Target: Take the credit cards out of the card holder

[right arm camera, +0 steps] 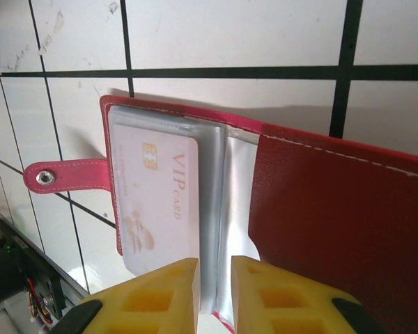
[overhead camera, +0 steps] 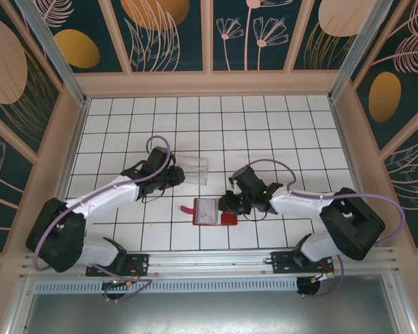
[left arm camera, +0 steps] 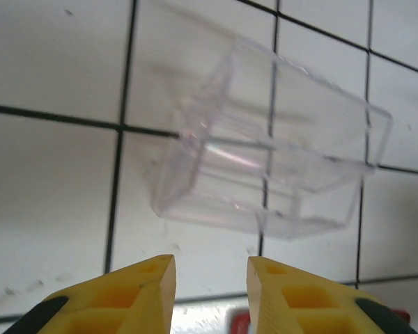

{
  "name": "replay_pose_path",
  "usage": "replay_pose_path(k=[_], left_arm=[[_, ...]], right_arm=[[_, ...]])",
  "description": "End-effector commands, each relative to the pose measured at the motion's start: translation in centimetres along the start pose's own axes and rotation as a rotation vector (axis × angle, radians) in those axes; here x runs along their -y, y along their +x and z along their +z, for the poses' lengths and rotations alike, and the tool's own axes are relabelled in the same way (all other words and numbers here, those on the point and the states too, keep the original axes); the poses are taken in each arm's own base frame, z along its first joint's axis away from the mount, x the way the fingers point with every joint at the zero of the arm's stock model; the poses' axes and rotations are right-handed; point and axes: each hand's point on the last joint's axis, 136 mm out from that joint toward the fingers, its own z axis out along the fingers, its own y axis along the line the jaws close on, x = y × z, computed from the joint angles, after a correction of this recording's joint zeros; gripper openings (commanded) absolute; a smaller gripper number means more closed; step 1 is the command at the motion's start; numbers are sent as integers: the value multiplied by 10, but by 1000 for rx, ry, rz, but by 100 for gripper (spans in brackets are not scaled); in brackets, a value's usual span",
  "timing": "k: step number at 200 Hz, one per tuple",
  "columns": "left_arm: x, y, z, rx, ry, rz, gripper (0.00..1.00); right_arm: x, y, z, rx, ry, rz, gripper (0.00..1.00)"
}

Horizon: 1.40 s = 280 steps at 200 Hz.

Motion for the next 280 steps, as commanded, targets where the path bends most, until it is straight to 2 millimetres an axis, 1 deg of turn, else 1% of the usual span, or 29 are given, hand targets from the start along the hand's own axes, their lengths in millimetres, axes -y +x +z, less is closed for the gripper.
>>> replay_pose_path(k=[1, 15, 28, 43, 69, 90, 141, 157, 165, 178, 191, 205, 218, 243, 268, 280], left_arm=[[7, -17, 11, 5, 101, 17, 41], [20, -22, 13, 8, 187, 30, 49], [24, -24, 17, 3, 200, 50, 54], [23, -23, 23, -9, 199, 64, 57], [31, -23, 29, -31, 246, 75, 60], [34, -22, 32, -42, 259, 78, 60], [49, -18, 33, -72, 351, 58, 59], [51, -19, 33, -72, 355, 53, 57], [48, -21, 32, -64, 336, 52, 57], [46, -27, 28, -45, 302, 60, 56], [48, -34, 17, -23, 293, 65, 55], [53, -35, 4, -22, 288, 72, 53], [60, -25, -5, -45, 282, 90, 50], [73, 14, -11, -122, 267, 119, 43], [73, 54, -9, -205, 248, 113, 38], [70, 71, -6, -237, 229, 108, 35]], right_arm=[[-1, -2, -1, 0, 20, -4, 20], [-1, -1, 0, -7, 20, -6, 20], [-2, -2, 0, -7, 21, -7, 20], [-2, -2, 1, -11, 22, -10, 20], [-1, -2, 4, -21, 23, -13, 20], [-1, -2, 4, -21, 23, -15, 20], [-3, -3, 3, -17, 18, -13, 20], [-2, -4, 2, -12, 22, -16, 20], [-1, -4, 2, -12, 27, -15, 20], [-3, -5, 1, -4, 26, -15, 20], [-5, -8, -1, 7, 25, -16, 20], [-8, -9, -4, 16, 16, -18, 22], [-12, -11, -6, 23, 5, -20, 23], [-17, -12, -8, 29, -18, -22, 24], [-22, -12, -7, 21, -52, -22, 25], [-23, -10, -5, 13, -68, -21, 25]])
